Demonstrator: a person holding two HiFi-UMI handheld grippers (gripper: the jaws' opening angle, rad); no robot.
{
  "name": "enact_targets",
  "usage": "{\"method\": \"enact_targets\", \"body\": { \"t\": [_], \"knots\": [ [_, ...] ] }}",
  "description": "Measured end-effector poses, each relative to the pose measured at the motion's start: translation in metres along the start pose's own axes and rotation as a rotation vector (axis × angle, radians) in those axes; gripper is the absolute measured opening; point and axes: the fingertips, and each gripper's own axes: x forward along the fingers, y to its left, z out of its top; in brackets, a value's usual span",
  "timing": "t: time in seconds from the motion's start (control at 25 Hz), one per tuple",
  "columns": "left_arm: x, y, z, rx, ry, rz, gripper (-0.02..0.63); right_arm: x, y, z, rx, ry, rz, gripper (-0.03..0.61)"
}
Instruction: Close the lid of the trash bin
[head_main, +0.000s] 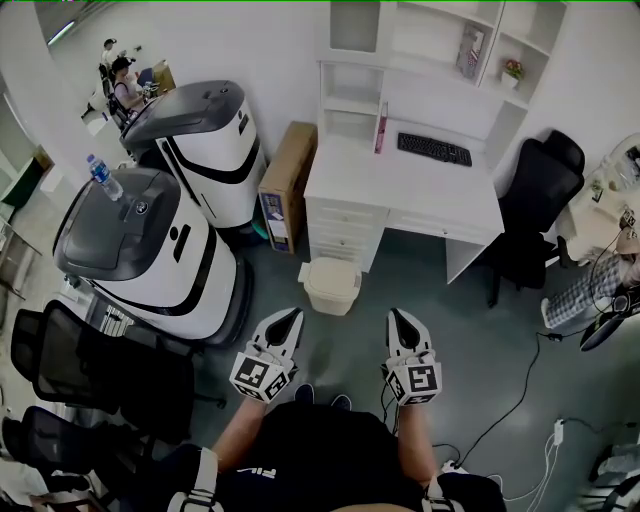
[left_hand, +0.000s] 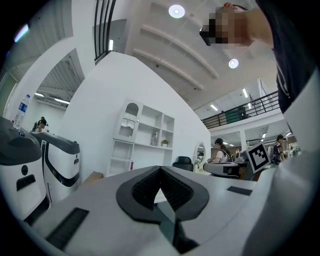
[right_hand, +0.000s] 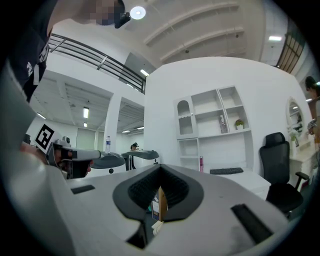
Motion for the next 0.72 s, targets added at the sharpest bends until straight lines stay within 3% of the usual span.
{"method": "enact_targets", "body": {
  "t": [0.72],
  "knots": [
    [-0.01, 0.045, 0.0, -0.023, -0.004, -0.007, 0.003, 0.031, 0.032, -0.004, -0.004, 0.016, -0.007, 0.003]
  ]
}}
